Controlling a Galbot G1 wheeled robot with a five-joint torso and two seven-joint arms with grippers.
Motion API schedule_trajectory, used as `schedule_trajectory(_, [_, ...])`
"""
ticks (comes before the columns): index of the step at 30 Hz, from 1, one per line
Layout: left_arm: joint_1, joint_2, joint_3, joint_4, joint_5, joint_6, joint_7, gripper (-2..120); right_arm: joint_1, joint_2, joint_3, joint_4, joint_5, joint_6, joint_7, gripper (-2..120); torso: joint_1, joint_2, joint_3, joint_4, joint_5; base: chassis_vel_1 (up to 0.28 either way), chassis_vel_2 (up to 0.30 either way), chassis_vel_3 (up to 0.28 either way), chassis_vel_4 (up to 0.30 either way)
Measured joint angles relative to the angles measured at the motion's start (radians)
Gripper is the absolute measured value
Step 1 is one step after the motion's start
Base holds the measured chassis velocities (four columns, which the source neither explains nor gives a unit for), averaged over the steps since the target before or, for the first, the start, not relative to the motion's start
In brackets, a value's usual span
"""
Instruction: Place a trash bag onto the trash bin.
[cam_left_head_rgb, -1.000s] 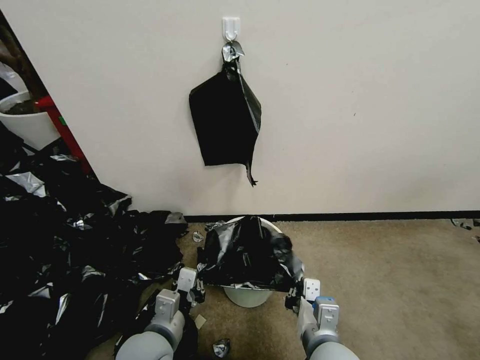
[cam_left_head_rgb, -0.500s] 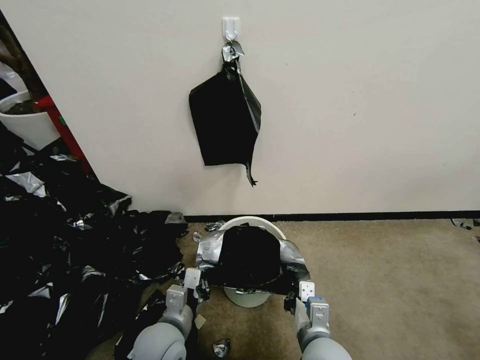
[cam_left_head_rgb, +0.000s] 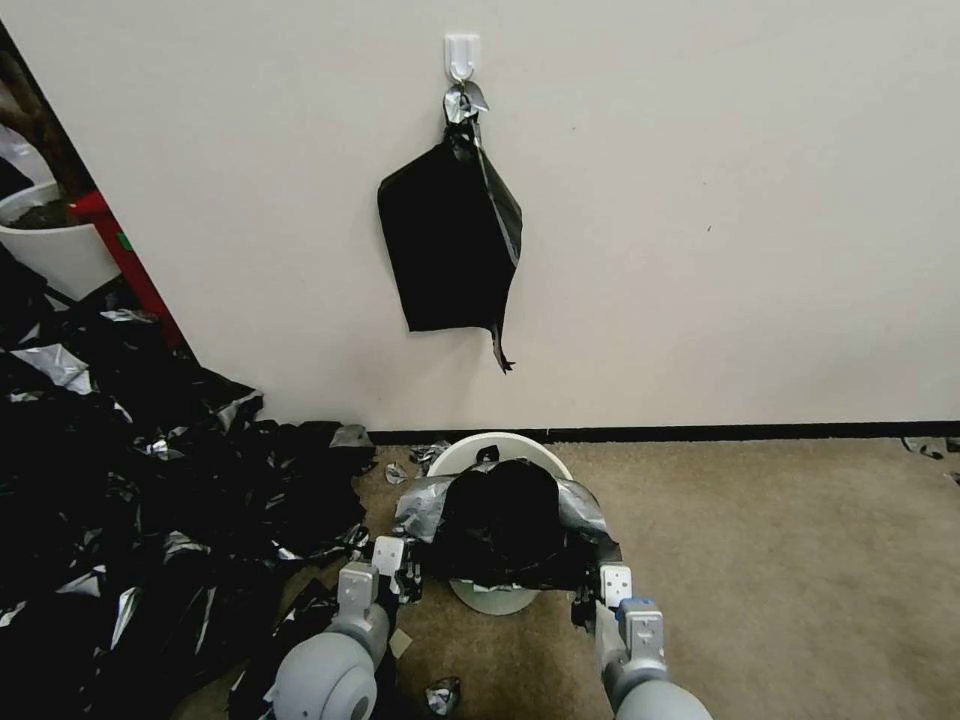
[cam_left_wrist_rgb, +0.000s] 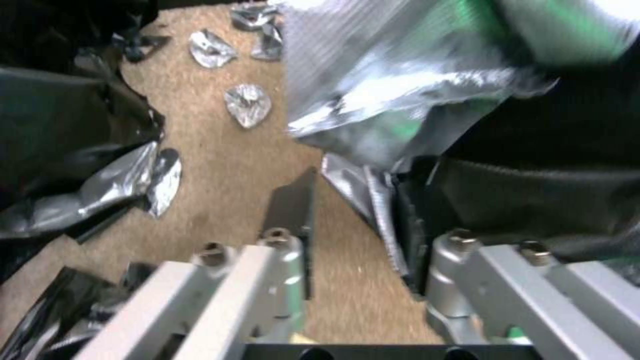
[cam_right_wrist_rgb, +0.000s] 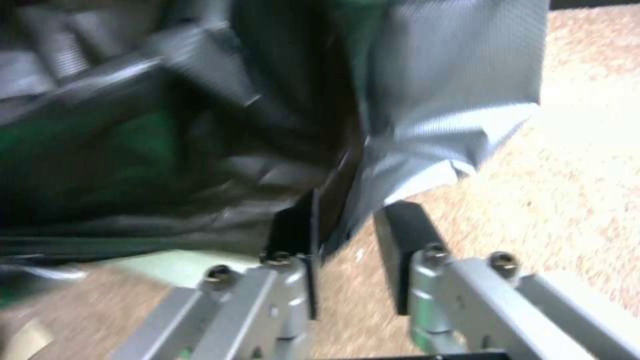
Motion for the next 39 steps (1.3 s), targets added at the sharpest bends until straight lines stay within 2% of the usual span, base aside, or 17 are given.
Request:
schedule_trajectory(4, [0.061,0.041,-0.035,-0.058,0.021,-0.032,0.043,49,-0.067,-0.032,0.005,0.091,0.013,0.012,-0.003,45,0.0,0.0,0.0,0.0,0.0,0.0,0.0,0.0,0.0])
schedule_trajectory(6, [0.067,0.044,-0.038,-0.065,0.028,-0.039,0.046,49,-0.074,-0.035,0.007,0.1,0.013,0.015,-0.003,47,0.0,0.0,0.0,0.0,0.0,0.0,0.0,0.0,0.0])
schedule_trajectory(7, [0.093,0.056,-0.049,-0.095,0.06,-0.068,0.05,59,-0.097,-0.043,0.012,0.131,0.011,0.022,-0.003,54,0.0,0.0,0.0,0.0,-0.0001,0.0,0.0,0.0,0.0])
schedule_trajectory(8, [0.093,0.056,-0.049,-0.095,0.06,-0.068,0.05,59,-0.097,-0.043,0.012,0.131,0.011,0.022,-0.003,54,0.0,0.0,0.0,0.0,-0.0001,0.0,0.0,0.0,0.0])
schedule_trajectory(11, [0.133,0.065,-0.066,-0.135,0.131,-0.123,0.041,72,-0.129,-0.051,0.015,0.174,-0.02,0.044,-0.004,69,0.0,0.0,0.0,0.0,-0.0001,0.0,0.0,0.0,0.0])
schedule_trajectory(13, [0.143,0.065,-0.071,-0.144,0.148,-0.137,0.033,75,-0.135,-0.051,0.016,0.184,-0.042,0.06,-0.01,72,0.0,0.0,0.0,0.0,0.0,0.0,0.0,0.0,0.0])
schedule_trajectory(14, [0.152,0.065,-0.077,-0.154,0.16,-0.145,0.024,80,-0.14,-0.05,0.016,0.191,-0.072,0.081,-0.022,79,0.0,0.0,0.0,0.0,-0.0001,0.0,0.0,0.0,0.0])
schedule_trajectory(15, [0.16,0.065,-0.083,-0.162,0.164,-0.15,0.017,85,-0.142,-0.046,0.016,0.195,-0.104,0.102,-0.033,82,0.0,0.0,0.0,0.0,-0.0001,0.0,0.0,0.0,0.0])
schedule_trajectory(16, [0.16,0.065,-0.083,-0.162,0.164,-0.15,0.017,85,-0.142,-0.046,0.016,0.195,-0.104,0.102,-0.033,82,0.0,0.0,0.0,0.0,-0.0001,0.0,0.0,0.0,0.0])
schedule_trajectory(19, [0.175,0.058,-0.11,-0.177,0.158,-0.168,0.021,98,-0.126,-0.03,0.021,0.207,-0.175,0.157,-0.073,96,0.0,0.0,0.0,0.0,-0.0001,0.0,0.0,0.0,0.0])
schedule_trajectory(21, [0.175,0.058,-0.11,-0.177,0.158,-0.168,0.021,98,-0.126,-0.03,0.021,0.207,-0.175,0.157,-0.073,96,0.0,0.0,0.0,0.0,-0.0001,0.0,0.0,0.0,0.0])
schedule_trajectory(24, [0.187,0.043,-0.15,-0.202,0.144,-0.17,0.06,100,-0.075,-0.015,0.04,0.225,-0.172,0.173,-0.093,100,0.0,0.0,0.0,0.0,0.0,0.0,0.0,0.0,0.0])
schedule_trajectory(30, [0.197,0.035,-0.17,-0.209,0.144,-0.169,0.076,100,-0.051,-0.007,0.046,0.23,-0.159,0.174,-0.098,100,0.0,0.0,0.0,0.0,0.0001,0.0,0.0,0.0,0.0])
schedule_trajectory(35, [0.167,0.02,-0.153,-0.089,0.116,-0.174,0.098,100,-0.044,0.001,0.04,0.224,-0.155,0.173,-0.105,100,0.0,0.0,0.0,0.0,0.0,0.0,0.0,0.0,0.0])
schedule_trajectory(36, [0.167,0.02,-0.153,-0.089,0.116,-0.174,0.098,100,-0.044,0.001,0.04,0.224,-0.155,0.173,-0.105,100,0.0,0.0,0.0,0.0,0.0,0.0,0.0,0.0,0.0])
schedule_trajectory(39, [0.125,-0.014,-0.137,0.001,0.06,-0.215,0.14,100,-0.042,0.002,0.037,0.218,-0.155,0.171,-0.108,100,0.0,0.0,0.0,0.0,0.0,0.0,0.0,0.0,0.0])
